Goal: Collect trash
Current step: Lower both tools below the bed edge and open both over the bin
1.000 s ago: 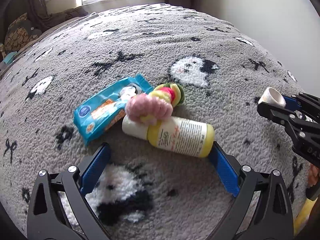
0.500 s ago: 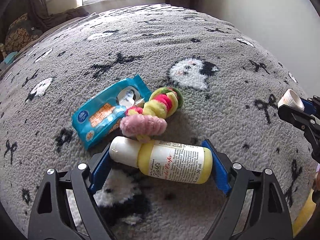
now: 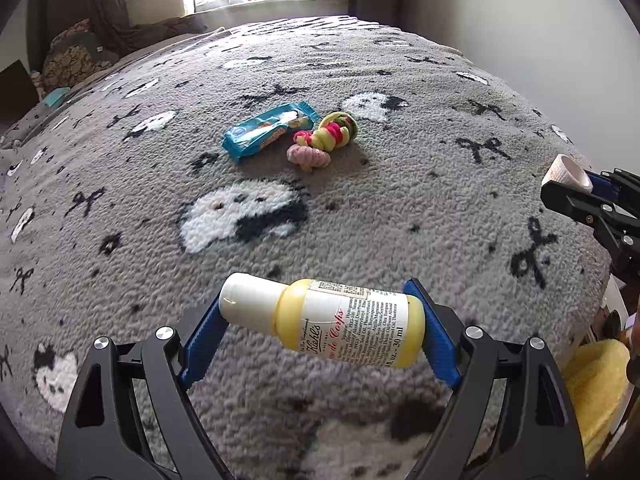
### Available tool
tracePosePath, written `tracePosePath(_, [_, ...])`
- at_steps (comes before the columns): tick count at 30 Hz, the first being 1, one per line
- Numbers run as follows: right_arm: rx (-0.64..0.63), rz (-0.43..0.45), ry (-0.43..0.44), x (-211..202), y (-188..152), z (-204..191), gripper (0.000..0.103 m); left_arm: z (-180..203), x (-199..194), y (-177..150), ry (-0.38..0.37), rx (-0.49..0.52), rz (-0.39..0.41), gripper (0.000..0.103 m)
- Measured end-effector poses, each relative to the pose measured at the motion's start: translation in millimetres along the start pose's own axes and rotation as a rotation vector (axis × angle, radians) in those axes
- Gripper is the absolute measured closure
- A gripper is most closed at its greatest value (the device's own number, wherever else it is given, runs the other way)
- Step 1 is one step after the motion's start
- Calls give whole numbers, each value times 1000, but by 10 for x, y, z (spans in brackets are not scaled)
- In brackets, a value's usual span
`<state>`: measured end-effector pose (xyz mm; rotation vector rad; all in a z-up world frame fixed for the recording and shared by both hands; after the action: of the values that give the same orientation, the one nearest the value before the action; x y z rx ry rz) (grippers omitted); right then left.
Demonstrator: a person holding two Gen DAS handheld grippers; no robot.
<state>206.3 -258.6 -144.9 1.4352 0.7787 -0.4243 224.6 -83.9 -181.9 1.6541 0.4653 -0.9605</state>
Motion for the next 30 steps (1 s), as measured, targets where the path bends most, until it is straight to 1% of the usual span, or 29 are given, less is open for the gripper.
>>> tracePosePath(9, [18,-2,13,-369,-384,-213,70,20,-678,-496,38,-31,66,22])
tracePosePath(18, [40,11,52,-721,-842,-463,69,9,-1146,-1009,51,-85,100,22])
tracePosePath(24, [53,3,66,-859,-1155,-616,69,-18,-1253,-1422,61,-144,80,22])
tracePosePath(28, [69,-42,82,-825,-1382,-688,69,33,-1217,-1689,47,-156,39,22])
tracePosePath(30, [75,-78,92,-778,-1511,-731,69,69,-1170,-1813,37,-156,12,22])
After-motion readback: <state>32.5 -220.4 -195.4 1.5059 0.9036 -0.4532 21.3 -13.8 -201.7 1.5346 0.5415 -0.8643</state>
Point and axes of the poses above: each gripper's, at about its wrist camera, not at the fingertips, and x roughly the way its jaws point, z to its right, y to its top, the point moved 4 cm from there along x, roughly the way its jaws point, and after that the axes turned 4 degrees about y, right-handed, at the moved point
